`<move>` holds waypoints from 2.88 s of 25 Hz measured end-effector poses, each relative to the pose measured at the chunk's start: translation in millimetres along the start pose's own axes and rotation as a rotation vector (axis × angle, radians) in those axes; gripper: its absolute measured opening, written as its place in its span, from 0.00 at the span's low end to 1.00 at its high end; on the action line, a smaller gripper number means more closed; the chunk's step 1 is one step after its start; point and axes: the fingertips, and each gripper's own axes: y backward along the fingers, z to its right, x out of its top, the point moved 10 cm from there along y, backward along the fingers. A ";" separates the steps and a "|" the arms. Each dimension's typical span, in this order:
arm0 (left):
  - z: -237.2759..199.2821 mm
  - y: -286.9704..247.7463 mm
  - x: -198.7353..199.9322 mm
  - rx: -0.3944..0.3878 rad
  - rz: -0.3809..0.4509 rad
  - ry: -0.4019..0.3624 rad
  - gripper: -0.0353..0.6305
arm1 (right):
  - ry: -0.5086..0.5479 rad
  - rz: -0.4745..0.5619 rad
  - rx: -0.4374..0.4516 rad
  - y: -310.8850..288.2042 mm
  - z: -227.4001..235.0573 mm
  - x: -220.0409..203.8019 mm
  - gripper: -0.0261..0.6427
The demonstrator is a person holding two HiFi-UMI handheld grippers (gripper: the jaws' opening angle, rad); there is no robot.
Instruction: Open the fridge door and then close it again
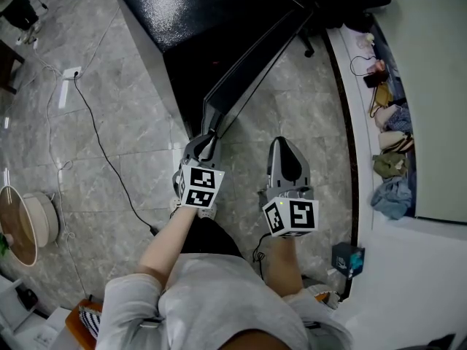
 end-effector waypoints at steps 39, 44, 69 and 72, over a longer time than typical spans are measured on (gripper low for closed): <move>-100.2 -18.6 15.9 0.108 -0.016 0.032 0.13 | 0.012 -0.008 0.015 -13.0 -14.6 4.8 0.08; -103.6 -2.4 14.5 0.120 0.013 0.028 0.10 | 0.014 -0.007 0.035 -15.4 -27.0 6.6 0.08; -92.6 148.8 53.3 0.104 0.278 0.001 0.07 | 0.078 0.010 0.153 -7.4 -84.2 32.0 0.08; -89.3 164.3 59.0 0.110 0.314 -0.011 0.07 | 0.083 0.023 0.162 -3.1 -88.1 38.5 0.08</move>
